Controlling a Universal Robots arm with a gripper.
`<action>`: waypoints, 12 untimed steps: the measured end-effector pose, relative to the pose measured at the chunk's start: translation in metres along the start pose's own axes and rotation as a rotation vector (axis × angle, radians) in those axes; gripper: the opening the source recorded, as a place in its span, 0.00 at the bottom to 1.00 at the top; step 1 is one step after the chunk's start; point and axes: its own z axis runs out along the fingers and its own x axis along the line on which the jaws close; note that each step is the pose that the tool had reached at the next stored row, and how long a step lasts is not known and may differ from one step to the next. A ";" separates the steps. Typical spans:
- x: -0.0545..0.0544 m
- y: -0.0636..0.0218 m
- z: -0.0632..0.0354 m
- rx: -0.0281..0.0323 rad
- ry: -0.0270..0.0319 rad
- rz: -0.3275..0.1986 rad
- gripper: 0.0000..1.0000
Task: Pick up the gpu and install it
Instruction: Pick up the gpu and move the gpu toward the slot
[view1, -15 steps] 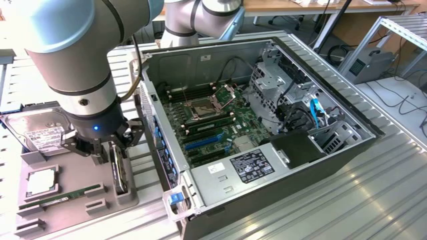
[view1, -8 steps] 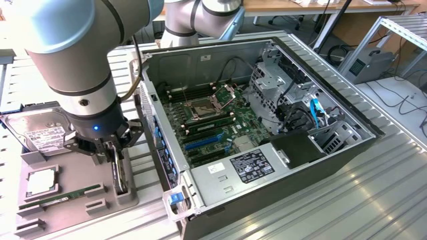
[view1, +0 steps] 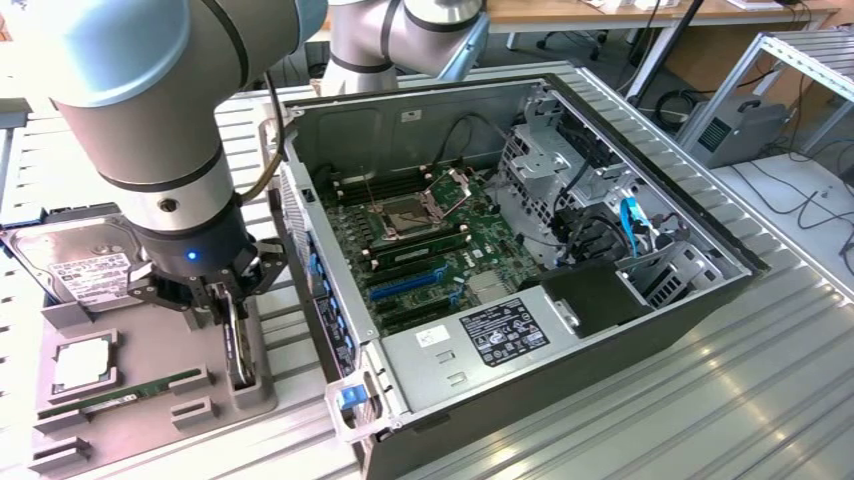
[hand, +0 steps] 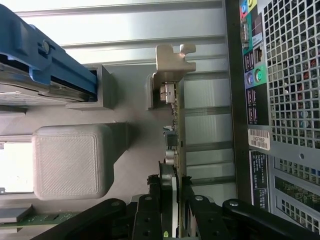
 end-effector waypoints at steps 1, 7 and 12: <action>0.000 0.0000 0.0002 0.0000 0.0000 0.000 0.27; 0.000 0.0001 -0.0012 -0.0014 -0.0015 -0.001 0.27; 0.000 0.0003 -0.0077 -0.0006 -0.0006 -0.001 0.27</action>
